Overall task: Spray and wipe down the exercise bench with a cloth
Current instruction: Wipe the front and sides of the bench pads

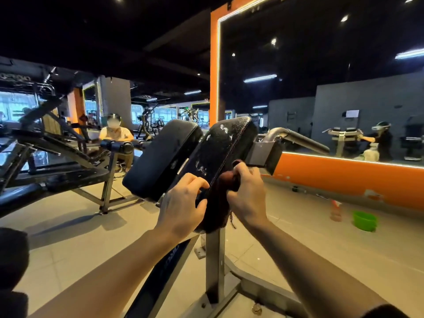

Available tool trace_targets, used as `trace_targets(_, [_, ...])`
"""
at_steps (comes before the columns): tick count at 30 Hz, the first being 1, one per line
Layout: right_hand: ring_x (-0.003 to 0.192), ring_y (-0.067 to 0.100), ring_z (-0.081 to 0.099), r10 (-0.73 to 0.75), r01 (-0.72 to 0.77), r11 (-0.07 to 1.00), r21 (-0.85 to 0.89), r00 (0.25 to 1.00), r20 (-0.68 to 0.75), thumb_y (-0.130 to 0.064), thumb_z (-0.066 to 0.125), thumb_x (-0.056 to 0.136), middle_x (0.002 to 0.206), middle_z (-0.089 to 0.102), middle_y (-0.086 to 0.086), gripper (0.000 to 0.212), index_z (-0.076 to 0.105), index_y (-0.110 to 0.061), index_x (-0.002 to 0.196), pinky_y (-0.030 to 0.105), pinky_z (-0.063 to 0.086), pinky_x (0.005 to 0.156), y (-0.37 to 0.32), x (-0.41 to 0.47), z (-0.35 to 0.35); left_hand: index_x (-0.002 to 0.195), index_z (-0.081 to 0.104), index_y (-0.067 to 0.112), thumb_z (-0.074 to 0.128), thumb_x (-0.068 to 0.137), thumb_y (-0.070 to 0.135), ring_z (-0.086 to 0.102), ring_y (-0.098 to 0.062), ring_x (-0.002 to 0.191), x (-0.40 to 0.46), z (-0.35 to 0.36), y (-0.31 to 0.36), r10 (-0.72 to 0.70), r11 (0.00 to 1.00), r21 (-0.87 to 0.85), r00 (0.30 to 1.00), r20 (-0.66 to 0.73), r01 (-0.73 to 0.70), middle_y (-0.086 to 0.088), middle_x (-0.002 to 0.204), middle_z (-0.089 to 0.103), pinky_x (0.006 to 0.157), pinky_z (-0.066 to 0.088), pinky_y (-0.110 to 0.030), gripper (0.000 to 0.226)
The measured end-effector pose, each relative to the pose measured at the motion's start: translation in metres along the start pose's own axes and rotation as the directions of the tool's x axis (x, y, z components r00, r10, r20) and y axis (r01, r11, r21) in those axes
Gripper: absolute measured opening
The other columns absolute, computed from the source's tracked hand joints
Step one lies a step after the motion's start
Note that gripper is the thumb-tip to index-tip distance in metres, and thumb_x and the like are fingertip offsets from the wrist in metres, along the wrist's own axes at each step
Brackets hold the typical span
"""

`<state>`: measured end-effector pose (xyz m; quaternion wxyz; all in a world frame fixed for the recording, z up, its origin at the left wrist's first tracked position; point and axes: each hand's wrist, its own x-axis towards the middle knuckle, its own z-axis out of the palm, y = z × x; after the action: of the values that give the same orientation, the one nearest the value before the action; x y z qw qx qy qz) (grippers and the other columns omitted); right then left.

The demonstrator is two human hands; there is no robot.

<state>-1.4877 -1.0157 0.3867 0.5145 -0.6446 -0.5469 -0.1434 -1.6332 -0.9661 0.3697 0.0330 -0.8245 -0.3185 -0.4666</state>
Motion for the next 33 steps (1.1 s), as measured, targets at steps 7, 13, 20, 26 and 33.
trace_targets(7, [0.102,0.025,0.051,0.045,-0.043,0.998,0.036,0.998,-0.038,-0.015,0.065,0.084,0.113,0.046,0.004,0.034,0.052,-0.016,0.115,0.028,0.042,0.084,-0.015,0.015,0.019,0.119,0.060,0.020,0.068,0.088,0.016,0.061,-0.015,0.100,-0.017,-0.009,-0.006,-0.085,0.996,-0.006,0.996,0.011,0.085,0.002,0.115,0.059,0.083,0.056,-0.031,0.032])
trace_targets(13, [0.084,0.013,0.044,-0.050,0.035,0.988,0.150,0.994,0.101,-0.009,0.067,0.078,0.097,0.047,0.000,0.025,0.050,-0.019,0.093,0.012,0.034,0.067,-0.013,-0.045,0.020,0.122,0.058,0.016,0.057,0.093,0.006,0.060,-0.018,0.105,-0.033,-0.012,-0.011,-0.163,0.979,-0.111,0.985,0.058,0.169,-0.002,0.117,0.062,0.091,0.054,-0.036,0.031])
trace_targets(20, [0.107,0.027,0.052,0.071,-0.073,0.996,0.055,0.997,0.038,-0.007,0.060,0.086,0.123,0.046,0.010,0.034,0.050,-0.013,0.118,0.034,0.044,0.091,-0.011,-0.010,0.019,0.132,0.056,0.018,0.057,0.092,0.007,0.058,-0.018,0.114,-0.042,-0.009,-0.005,-0.200,0.976,-0.070,0.976,0.090,0.206,-0.001,0.127,0.062,0.099,0.049,-0.037,0.041])
trace_targets(26, [0.082,0.014,0.047,0.004,-0.027,0.996,0.080,0.964,0.266,-0.012,0.067,0.078,0.090,0.049,-0.003,0.024,0.048,-0.021,0.090,0.011,0.027,0.058,0.002,-0.070,0.016,0.128,0.057,0.020,0.058,0.091,0.006,0.061,-0.021,0.110,-0.042,-0.005,-0.001,-0.217,0.973,-0.073,0.975,0.042,0.219,-0.001,0.123,0.063,0.096,0.051,-0.043,0.040])
trace_targets(33, [0.098,0.019,0.051,0.208,-0.112,0.787,0.607,0.974,-0.090,-0.029,0.069,0.075,0.116,0.041,0.008,0.037,0.050,-0.010,0.100,0.027,0.053,0.079,-0.011,0.021,-0.022,0.131,0.057,0.020,0.056,0.092,0.003,0.060,-0.021,0.113,-0.045,-0.003,-0.001,-0.249,0.966,-0.067,0.968,0.016,0.250,-0.002,0.126,0.063,0.094,0.051,-0.040,0.042])
